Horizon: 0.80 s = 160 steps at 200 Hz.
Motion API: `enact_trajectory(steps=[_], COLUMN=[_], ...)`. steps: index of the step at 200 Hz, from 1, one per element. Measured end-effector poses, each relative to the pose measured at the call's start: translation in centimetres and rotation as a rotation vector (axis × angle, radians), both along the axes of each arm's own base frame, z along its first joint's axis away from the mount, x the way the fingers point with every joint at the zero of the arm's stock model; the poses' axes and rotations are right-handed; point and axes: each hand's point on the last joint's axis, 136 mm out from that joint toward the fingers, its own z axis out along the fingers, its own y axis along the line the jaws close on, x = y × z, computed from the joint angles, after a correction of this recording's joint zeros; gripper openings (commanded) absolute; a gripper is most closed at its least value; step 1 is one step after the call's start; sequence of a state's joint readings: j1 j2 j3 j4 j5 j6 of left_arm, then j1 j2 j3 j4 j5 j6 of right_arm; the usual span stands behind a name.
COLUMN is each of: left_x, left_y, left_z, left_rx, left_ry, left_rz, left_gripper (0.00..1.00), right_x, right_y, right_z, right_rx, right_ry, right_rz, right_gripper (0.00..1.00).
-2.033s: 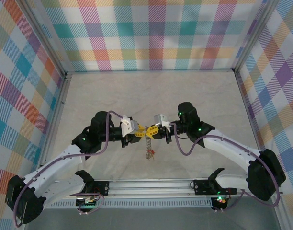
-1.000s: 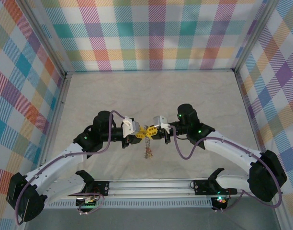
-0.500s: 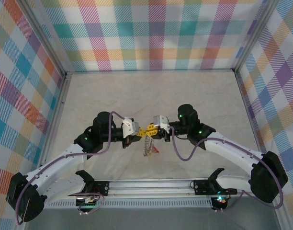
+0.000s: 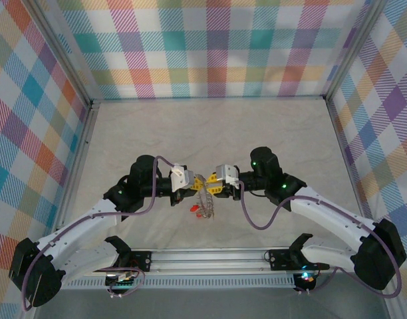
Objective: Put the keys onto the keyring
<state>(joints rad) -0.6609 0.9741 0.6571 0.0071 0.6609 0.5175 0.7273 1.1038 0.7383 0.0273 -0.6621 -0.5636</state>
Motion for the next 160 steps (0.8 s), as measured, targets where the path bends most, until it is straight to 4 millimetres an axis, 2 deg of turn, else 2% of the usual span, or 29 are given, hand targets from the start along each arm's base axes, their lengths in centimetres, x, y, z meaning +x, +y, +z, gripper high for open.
enact_trajectory(steps=[18,39,56,86,105,125,136,148,160], left_x=[0.0,-0.1,-0.1,-0.1,-0.1,-0.2,-0.2,-0.3,-0.3], left_y=[0.0,0.0,0.0,0.0,0.0,0.1,0.1,0.1,0.1], left_z=[0.0,0.0,0.0,0.0,0.1,0.4,0.5,0.7,0.8], left_rx=[0.000,-0.001,-0.001,-0.001,-0.003,-0.008,-0.012,-0.018,-0.022], left_ry=[0.000,0.000,-0.003,-0.003,-0.005,-0.011,-0.015,-0.017,-0.015], left_rz=[0.000,-0.004,-0.005,-0.005,-0.005,-0.005,-0.005,-0.007,-0.005], left_gripper=[0.00,0.00,0.00,0.00,0.00,0.00,0.10,0.34,0.47], right_x=[0.0,0.1,0.2,0.3,0.3,0.4,0.3,0.3,0.3], right_y=[0.0,0.1,0.1,0.2,0.2,0.1,0.1,0.1,0.0], right_z=[-0.2,-0.7,-1.0,-1.4,-1.3,-0.9,-0.7,-0.5,-0.3], right_rx=[-0.007,-0.017,-0.029,-0.046,-0.046,-0.035,-0.030,-0.024,-0.020], right_ry=[0.005,0.012,0.020,0.025,0.025,0.022,0.016,0.008,0.003], right_rz=[0.000,-0.001,0.000,0.004,0.007,0.001,0.002,0.001,0.001], right_gripper=[0.30,0.30,0.25,0.09,0.07,0.00,0.00,0.00,0.00])
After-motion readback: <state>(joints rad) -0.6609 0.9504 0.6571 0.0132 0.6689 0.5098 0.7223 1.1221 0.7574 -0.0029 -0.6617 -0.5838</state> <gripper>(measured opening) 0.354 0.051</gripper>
